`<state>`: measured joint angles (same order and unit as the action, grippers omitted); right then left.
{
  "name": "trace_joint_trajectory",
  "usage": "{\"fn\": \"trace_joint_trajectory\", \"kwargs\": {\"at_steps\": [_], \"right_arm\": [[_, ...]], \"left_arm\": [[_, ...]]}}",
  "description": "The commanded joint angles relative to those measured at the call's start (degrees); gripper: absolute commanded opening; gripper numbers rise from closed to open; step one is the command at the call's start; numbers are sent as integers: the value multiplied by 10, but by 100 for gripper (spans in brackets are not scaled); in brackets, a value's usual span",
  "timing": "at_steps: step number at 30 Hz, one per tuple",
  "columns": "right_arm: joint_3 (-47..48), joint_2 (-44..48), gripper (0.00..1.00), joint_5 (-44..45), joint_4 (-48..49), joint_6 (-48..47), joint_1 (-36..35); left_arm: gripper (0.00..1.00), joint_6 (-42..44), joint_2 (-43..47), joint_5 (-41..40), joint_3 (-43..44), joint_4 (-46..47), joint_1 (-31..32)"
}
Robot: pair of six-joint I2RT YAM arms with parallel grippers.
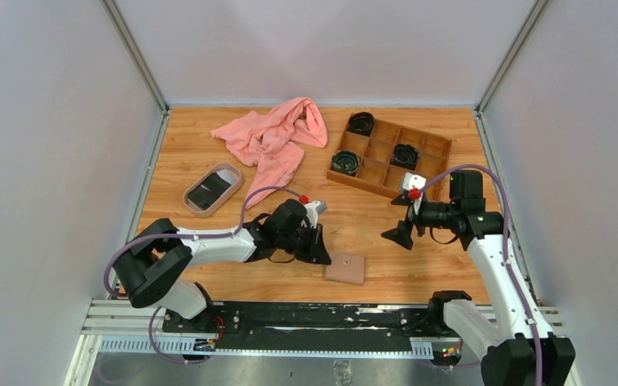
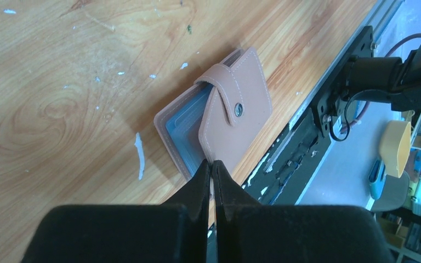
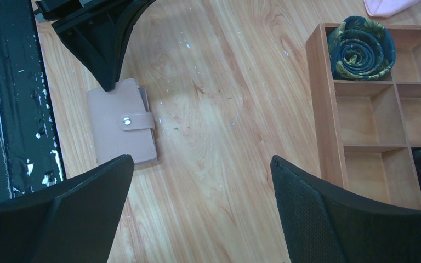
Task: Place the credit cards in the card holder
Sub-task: Move the card holder to the center of the board.
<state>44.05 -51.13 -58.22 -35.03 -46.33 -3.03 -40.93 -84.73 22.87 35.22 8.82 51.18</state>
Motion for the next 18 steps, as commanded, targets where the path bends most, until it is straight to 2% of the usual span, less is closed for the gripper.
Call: {"fn": "trace_joint_trajectory", "kwargs": {"at_steps": [1, 18], "right_arm": [[-8, 9, 99, -18, -22, -18, -11], [-1, 2, 98, -29, -43, -26, -11]], "left_arm": [[0, -24, -4, -20, -12, 48, 9], [0, -79, -11, -88, -34, 109, 29]]}}
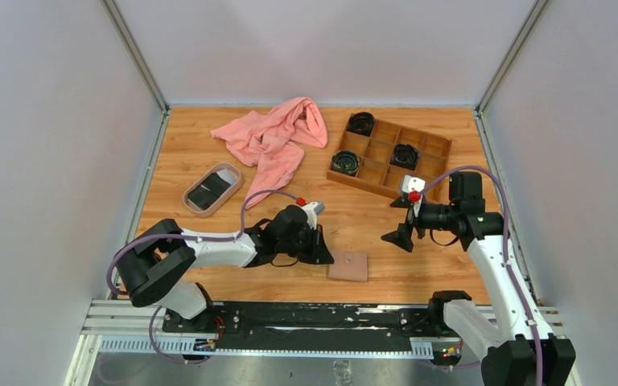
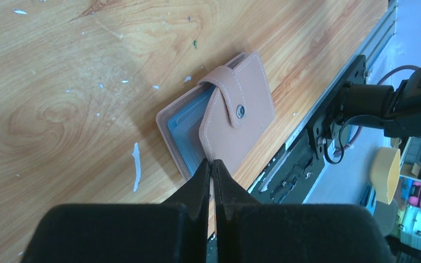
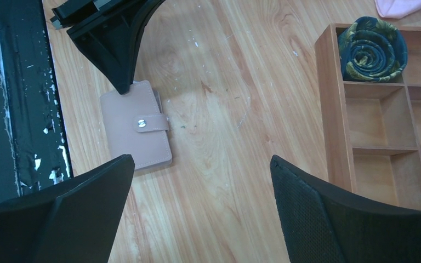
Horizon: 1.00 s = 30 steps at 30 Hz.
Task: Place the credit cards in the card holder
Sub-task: Move the card holder to the center of the board, then open the card holder at the center of the board.
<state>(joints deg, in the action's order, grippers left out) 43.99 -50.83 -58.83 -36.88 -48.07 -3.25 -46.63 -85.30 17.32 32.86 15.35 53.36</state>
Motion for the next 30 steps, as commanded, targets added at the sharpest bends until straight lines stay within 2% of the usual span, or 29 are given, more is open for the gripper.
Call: {"fn": "trace_joint_trajectory", "kwargs": {"at_steps": [1, 5, 9, 12, 16, 23, 30], "right_arm": [[1, -4, 97, -26, -27, -5, -10], [6, -29, 91, -16, -19, 31, -35], [2, -72, 84, 58, 25, 90, -105], [7, -115, 72, 111, 58, 144, -151], [13, -159, 64, 157, 70, 173, -203], [21, -222, 56, 245, 80, 183, -282], [25, -270, 55, 326, 96, 191, -325]], "left_arm": [[0, -28, -6, -38, -12, 50, 10], [0, -59, -10, -64, -22, 95, 17], [0, -85, -19, -92, -24, 127, 27], [0, -106, -24, -117, -28, 153, 36], [0, -138, -33, -150, -38, 193, 44], [0, -161, -69, -166, -50, 243, 49], [0, -184, -99, -165, -70, 314, 49]]}}
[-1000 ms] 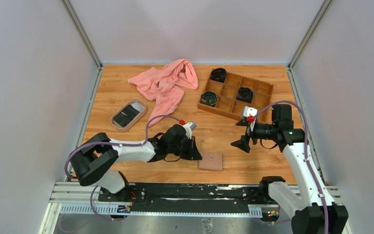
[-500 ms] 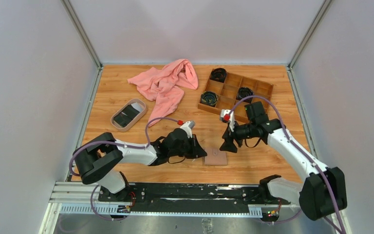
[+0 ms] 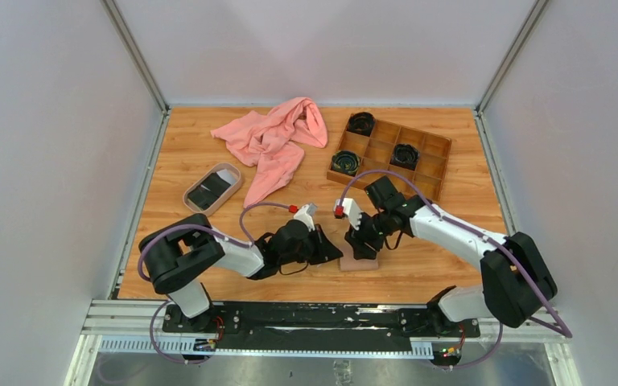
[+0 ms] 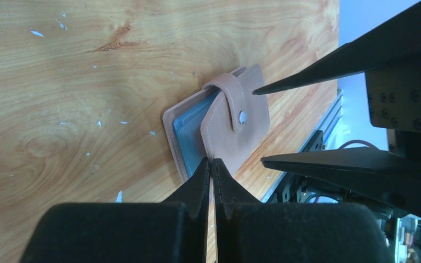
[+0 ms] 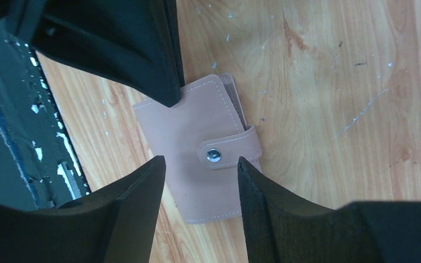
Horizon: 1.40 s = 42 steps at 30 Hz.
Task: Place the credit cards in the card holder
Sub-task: Open the card holder at the center of the board.
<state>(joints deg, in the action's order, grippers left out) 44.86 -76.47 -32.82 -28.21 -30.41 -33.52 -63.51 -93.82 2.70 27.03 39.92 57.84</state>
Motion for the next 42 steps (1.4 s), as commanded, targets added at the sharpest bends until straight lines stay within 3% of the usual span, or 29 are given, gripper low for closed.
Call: {"fn": "trace_joint_trajectory", "kwargs": {"at_steps": [1, 15, 19, 23, 31, 42], "right_arm": [[17, -17, 56, 75, 12, 16, -25], [16, -63, 55, 145, 24, 5, -80], [17, -71, 44, 166, 21, 1, -82], [17, -72, 24, 183, 18, -6, -82], [27, -60, 5, 183, 0, -19, -81], [56, -20, 2, 139, -41, -44, -55]], "left_arm": [[0, -16, -16, -19, -14, 74, 5], [0, -18, -29, -7, -20, 102, 5], [0, -19, -29, -10, -28, 113, 5], [0, -19, -29, -13, -34, 122, 5], [0, -20, -31, -17, -42, 134, 5], [0, -15, -34, -17, -42, 134, 5]]}}
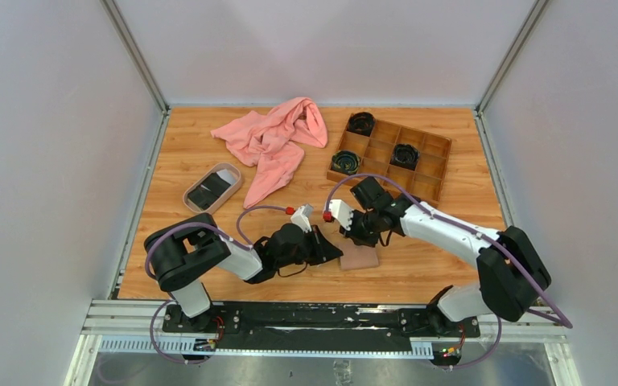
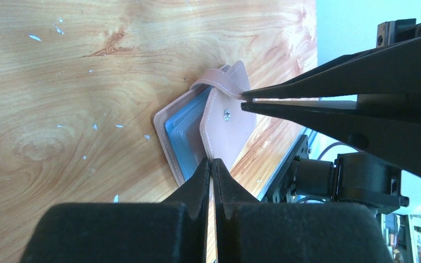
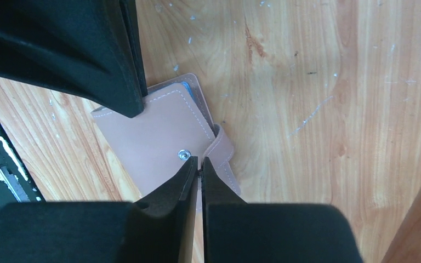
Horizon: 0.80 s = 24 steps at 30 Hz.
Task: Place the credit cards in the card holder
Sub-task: Open the card holder at the center of the board.
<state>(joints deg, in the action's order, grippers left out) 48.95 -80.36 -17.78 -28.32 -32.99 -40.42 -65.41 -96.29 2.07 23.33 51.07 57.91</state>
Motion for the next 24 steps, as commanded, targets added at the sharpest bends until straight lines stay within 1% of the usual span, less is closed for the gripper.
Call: {"fn": "trace_joint_trajectory", "kwargs": {"at_steps": [1, 9, 19, 24], "right_arm": [[16, 21, 2, -13, -41, -18, 16], [28, 20, 1, -25, -41, -10, 35], [49, -15, 0, -19, -26, 3, 43], [61, -49, 0, -10, -15, 3, 43]], "left_arm": [[0, 4, -8, -10, -5, 23, 4], [0, 14, -10, 0, -1, 24, 5], [0, 19, -13, 10, 4, 24, 6], [0, 21, -14, 12, 6, 24, 6]]}}
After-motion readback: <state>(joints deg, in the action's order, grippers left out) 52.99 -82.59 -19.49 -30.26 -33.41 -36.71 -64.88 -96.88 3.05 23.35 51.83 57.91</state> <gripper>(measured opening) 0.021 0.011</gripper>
